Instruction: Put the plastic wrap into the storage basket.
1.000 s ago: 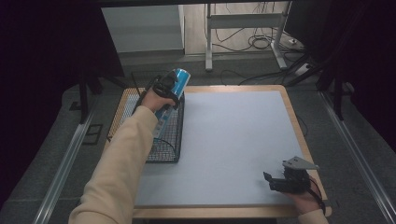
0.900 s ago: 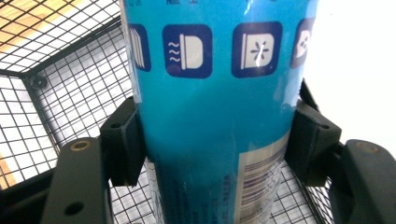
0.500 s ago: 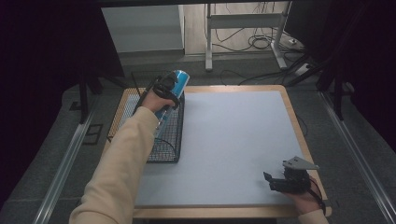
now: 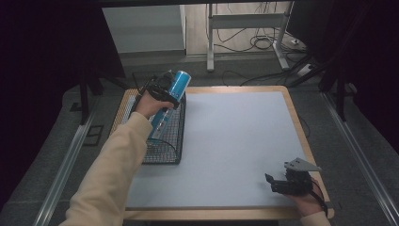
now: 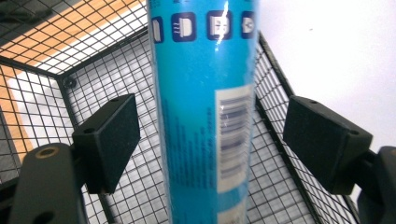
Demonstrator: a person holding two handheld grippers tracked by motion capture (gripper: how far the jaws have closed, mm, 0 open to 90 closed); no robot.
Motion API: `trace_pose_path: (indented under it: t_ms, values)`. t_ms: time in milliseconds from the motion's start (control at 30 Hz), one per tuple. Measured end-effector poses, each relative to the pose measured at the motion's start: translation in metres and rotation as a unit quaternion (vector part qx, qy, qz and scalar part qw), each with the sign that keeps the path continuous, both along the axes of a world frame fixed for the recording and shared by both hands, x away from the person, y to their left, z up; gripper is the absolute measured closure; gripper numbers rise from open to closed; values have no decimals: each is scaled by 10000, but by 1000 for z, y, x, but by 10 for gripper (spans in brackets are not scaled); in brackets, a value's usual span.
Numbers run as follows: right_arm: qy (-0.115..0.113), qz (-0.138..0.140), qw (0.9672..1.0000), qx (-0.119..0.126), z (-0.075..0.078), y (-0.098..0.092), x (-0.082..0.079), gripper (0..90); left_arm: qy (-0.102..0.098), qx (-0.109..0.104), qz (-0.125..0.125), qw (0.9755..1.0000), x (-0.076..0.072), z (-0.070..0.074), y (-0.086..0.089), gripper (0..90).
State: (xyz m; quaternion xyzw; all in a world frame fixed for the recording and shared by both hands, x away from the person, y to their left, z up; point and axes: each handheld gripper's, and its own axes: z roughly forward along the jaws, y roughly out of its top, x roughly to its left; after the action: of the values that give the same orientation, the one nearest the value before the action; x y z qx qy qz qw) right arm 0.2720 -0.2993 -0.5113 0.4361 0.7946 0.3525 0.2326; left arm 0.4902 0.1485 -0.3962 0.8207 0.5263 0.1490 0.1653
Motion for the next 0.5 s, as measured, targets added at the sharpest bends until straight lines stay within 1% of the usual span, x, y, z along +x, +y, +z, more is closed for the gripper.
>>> trace_pose_path:
  t_ms: [33, 67, 100, 133, 167, 200, 233, 267, 300, 367, 467, 500]
  values:
    - [-5, -6, 10000, -2, 0, 0, 0, 127, -41, -37, -77, 10000, -6, 3, 0, 184]
    - [-4, -11, 10000, -2, 0, 0, 0, 127, -62, -48, -134, 9999, -9, 5, 0, 184]
    - [-4, -11, 10000, -2, 0, 0, 0, 127, -62, -48, -134, 9999, -9, 5, 0, 185]
    - [-15, -35, 10000, 3, 0, 0, 1, 127, -134, -205, -171, 9996, -15, 9, 2, 193]
    - [-22, -44, 10000, 10, 0, 0, 1, 127, -164, -271, -202, 9993, -19, 11, 2, 199]
    - [-22, -44, 10000, 10, 0, 0, 1, 127, -164, -271, -202, 9993, -19, 11, 2, 200]
    - [-41, -67, 10000, 37, 1, -1, 1, 127, -200, -319, -274, 9989, -25, 14, 3, 200]
    - [-45, -72, 10000, 40, 1, -1, 1, 127, -214, -346, -329, 9986, -28, 15, 4, 201]
    - [-45, -72, 10000, 40, 1, -1, 1, 127, -214, -346, -329, 9986, -28, 15, 4, 201]
    - [-65, -63, 10000, 40, 1, -2, 1, 127, -308, -487, -416, 9975, -37, 17, 3, 203]
    - [-59, -56, 10000, 48, 0, -3, 1, 127, -341, -571, -517, 9964, -44, 17, 1, 202]
    - [-59, -56, 10000, 48, 0, -3, 1, 127, -341, -571, -517, 9964, -44, 17, 1, 199]
